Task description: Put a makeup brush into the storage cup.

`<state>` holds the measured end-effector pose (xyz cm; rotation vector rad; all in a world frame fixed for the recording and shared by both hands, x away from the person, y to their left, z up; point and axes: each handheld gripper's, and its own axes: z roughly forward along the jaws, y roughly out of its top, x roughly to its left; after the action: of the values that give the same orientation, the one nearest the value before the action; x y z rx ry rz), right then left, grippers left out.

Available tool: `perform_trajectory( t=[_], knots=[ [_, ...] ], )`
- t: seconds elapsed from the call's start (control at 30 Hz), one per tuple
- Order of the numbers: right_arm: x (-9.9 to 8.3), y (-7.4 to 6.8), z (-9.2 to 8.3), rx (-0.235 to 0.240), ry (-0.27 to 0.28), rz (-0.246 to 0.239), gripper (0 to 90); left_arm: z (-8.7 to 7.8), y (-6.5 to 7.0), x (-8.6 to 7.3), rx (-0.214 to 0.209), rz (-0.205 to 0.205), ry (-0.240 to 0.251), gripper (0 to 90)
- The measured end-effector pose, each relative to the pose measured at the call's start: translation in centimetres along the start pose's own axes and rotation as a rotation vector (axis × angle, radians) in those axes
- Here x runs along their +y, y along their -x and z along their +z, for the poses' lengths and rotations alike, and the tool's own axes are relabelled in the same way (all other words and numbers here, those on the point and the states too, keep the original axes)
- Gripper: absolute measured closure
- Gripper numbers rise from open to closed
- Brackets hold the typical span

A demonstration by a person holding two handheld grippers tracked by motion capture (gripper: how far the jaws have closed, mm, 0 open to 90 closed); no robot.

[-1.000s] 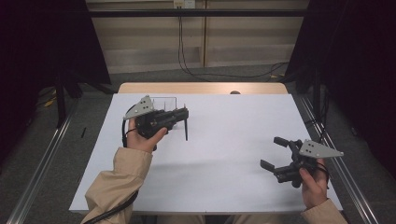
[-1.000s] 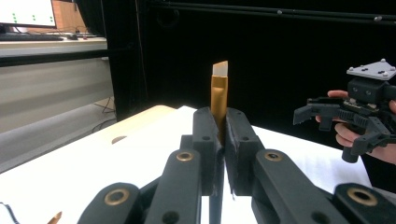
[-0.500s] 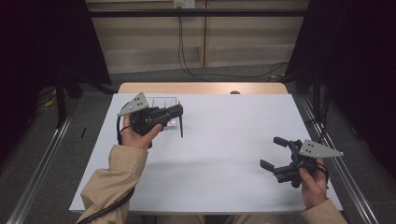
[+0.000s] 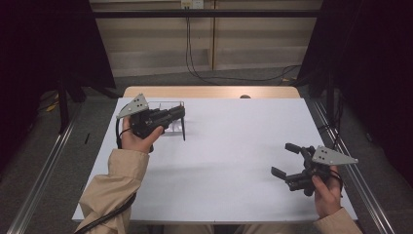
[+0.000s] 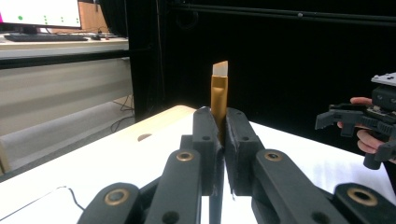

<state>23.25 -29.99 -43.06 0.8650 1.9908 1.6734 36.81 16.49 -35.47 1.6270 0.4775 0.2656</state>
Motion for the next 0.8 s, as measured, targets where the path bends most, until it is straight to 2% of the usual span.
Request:
perform_trajectory(
  t=[0.37, 0.5, 0.8],
  knots=[
    [0.0, 0.1, 0.0, -0.007, -0.001, -0.003, 0.0, -0.5, -1.3, 0.6, 0.040, -0.002, -0.004, 84.0],
    [0.1, 0.0, 0.0, -0.004, 0.002, -0.005, 0.0, -0.7, -1.7, 0.9, 0.062, 0.009, -0.007, 84.1],
    [0.1, 0.0, -0.1, -0.005, 0.003, -0.008, 0.0, -0.8, -2.7, 1.2, 0.106, -0.002, -0.001, 84.0]
  ],
)
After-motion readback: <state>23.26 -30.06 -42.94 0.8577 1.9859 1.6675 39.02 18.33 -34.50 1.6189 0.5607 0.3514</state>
